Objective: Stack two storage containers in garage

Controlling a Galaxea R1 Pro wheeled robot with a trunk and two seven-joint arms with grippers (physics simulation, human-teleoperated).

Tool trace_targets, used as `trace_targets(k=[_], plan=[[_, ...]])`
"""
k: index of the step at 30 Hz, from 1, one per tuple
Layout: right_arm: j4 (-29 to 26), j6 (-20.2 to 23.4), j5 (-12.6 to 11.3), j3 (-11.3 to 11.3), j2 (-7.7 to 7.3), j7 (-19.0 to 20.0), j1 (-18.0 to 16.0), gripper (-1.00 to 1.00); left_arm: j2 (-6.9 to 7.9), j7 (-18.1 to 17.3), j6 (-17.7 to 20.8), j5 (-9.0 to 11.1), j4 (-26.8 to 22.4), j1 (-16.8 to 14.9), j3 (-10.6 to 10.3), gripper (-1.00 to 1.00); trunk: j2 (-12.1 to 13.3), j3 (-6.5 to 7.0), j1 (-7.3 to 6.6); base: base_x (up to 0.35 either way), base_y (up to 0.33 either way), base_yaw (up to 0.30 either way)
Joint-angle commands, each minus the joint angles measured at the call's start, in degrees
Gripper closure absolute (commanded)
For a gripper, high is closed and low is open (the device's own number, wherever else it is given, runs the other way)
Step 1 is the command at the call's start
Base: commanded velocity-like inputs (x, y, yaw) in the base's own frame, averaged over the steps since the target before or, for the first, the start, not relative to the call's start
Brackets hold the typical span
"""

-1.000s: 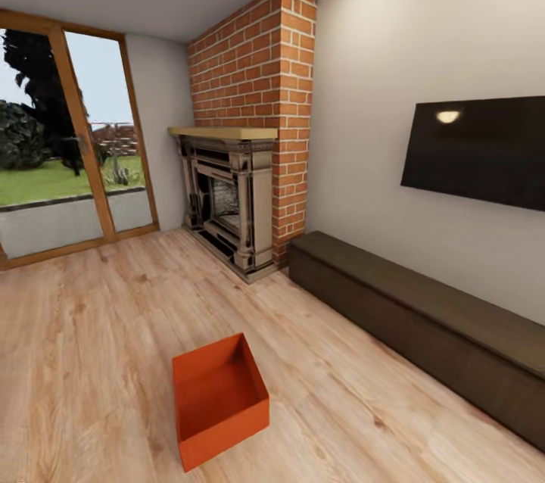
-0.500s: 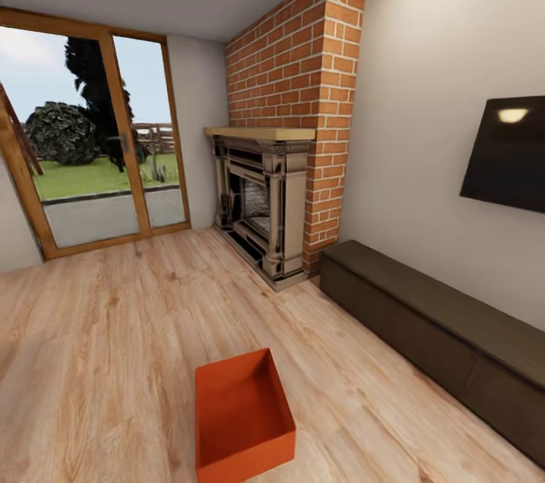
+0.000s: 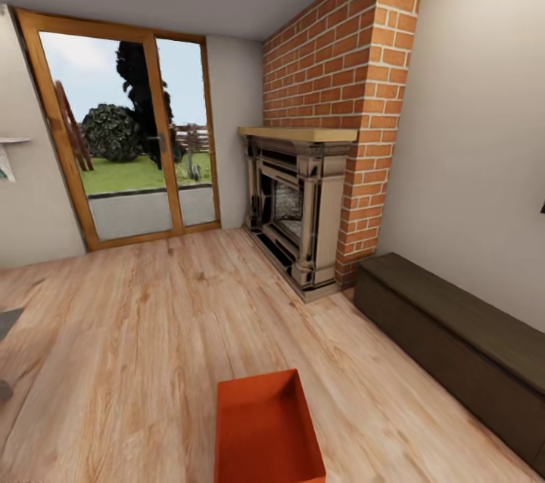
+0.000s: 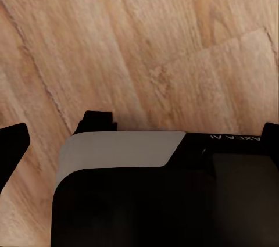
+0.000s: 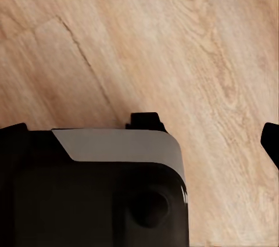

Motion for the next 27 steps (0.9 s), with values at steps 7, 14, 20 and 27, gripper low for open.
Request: trace_targets(k=[7, 14, 20, 27], plan=[[0.2, -0.3, -0.4, 0.4, 0.04, 0.0, -0.1, -1.00, -0.01, 0.0, 0.0, 0.6, 0.0, 0.0, -0.2, -1.00, 0.0, -0.06, 0.03, 0.281, 0.000, 0.269], [0.2, -0.3, -0.4, 0.4, 0.04, 0.0, -0.1, -1.00, 0.03, 0.1, 0.0, 0.7, 0.0, 0.0, -0.1, -1.00, 0.0, -0.06, 0.03, 0.145, 0.000, 0.179], [0.2, -0.2, -0.5, 0.4, 0.04, -0.1, -0.1, -1.00, 0.07, 0.1, 0.0, 0.7, 0.0, 0.0, -0.1, -1.00, 0.0, -0.06, 0.03, 0.013, 0.000, 0.019], [0.2, -0.2, -0.5, 0.4, -0.03, 0.0, -0.1, -1.00, 0.01, 0.1, 0.1, 0.8, 0.0, 0.0, -0.1, -1.00, 0.0, -0.06, 0.03, 0.002, 0.000, 0.125]])
